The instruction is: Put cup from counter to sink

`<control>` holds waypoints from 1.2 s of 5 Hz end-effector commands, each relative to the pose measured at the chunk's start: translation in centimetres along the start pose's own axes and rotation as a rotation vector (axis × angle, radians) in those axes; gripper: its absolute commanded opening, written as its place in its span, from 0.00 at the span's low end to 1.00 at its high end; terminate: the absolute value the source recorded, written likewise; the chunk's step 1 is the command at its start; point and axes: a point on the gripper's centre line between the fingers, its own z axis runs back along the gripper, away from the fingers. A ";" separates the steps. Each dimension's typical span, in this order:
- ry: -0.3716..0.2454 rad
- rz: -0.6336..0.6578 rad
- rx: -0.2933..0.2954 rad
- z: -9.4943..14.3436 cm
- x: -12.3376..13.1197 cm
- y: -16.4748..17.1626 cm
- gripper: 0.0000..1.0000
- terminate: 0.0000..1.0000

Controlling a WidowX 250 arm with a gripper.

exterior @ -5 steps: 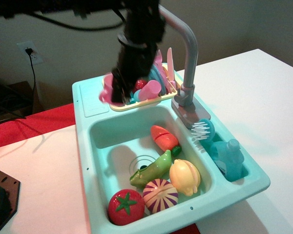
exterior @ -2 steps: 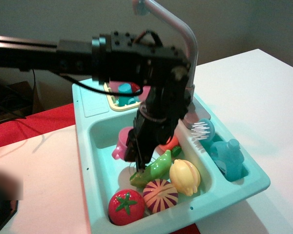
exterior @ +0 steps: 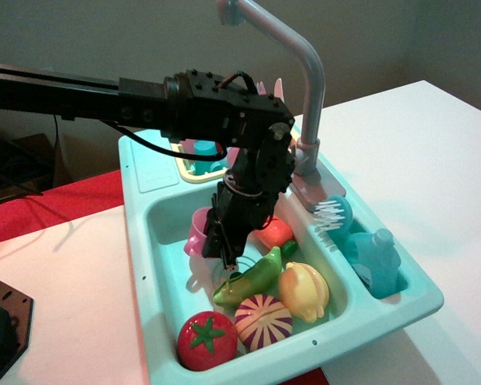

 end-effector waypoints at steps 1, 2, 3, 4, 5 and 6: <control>-0.048 0.020 0.031 2.2 -0.8 0.4 1.00 0.00; -0.052 0.029 0.027 2.8 -0.9 0.7 1.00 0.00; -0.041 0.045 0.036 3.5 -1.1 1.1 1.00 0.00; -0.056 0.106 0.063 6.6 -3.0 3.0 1.00 0.00; -0.108 0.146 0.065 10.2 -5.1 4.8 1.00 0.00; -0.168 0.192 0.056 13.1 -8.2 6.3 1.00 0.00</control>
